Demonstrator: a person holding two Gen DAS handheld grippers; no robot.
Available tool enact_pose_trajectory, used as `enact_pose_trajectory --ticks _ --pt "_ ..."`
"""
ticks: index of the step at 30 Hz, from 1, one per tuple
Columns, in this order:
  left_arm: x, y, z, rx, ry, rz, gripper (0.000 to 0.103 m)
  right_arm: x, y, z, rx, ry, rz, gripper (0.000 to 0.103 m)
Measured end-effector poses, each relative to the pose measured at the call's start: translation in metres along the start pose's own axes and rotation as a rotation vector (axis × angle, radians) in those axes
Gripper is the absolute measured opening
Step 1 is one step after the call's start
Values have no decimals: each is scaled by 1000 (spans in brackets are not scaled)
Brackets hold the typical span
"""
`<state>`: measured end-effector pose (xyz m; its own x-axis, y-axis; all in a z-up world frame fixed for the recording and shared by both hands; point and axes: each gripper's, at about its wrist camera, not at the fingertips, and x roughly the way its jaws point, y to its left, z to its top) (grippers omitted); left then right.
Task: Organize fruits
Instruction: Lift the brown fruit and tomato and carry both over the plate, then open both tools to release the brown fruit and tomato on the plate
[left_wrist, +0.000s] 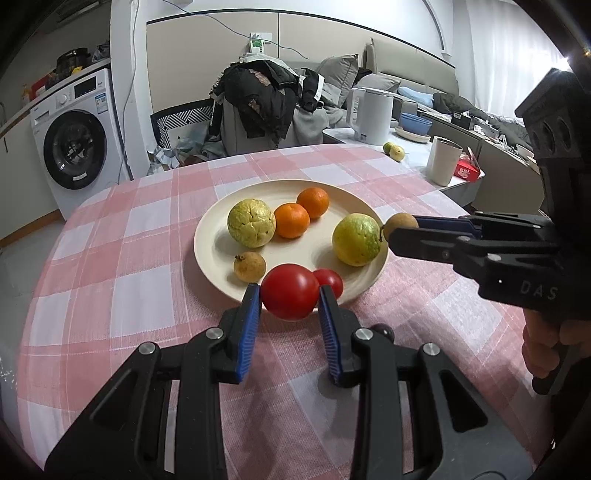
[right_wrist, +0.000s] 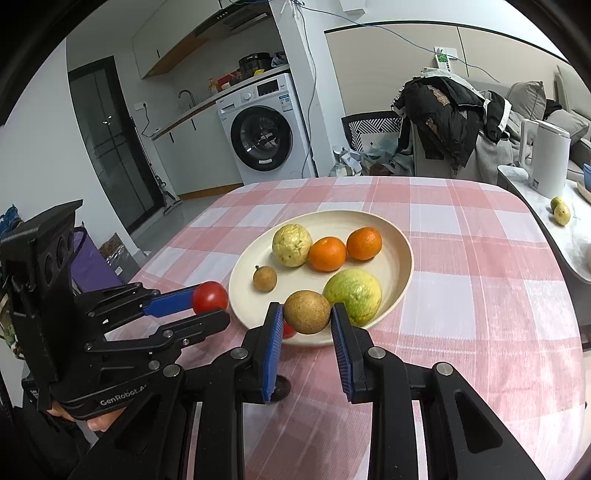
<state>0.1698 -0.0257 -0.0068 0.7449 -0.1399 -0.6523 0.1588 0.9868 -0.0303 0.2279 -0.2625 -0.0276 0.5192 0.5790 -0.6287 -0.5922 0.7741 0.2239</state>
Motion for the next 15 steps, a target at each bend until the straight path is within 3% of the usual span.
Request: enact_pose_trajectory --ticks 15 --pt "34 15 15 -48 15 7 29 27 -11 21 41 -1 7 28"
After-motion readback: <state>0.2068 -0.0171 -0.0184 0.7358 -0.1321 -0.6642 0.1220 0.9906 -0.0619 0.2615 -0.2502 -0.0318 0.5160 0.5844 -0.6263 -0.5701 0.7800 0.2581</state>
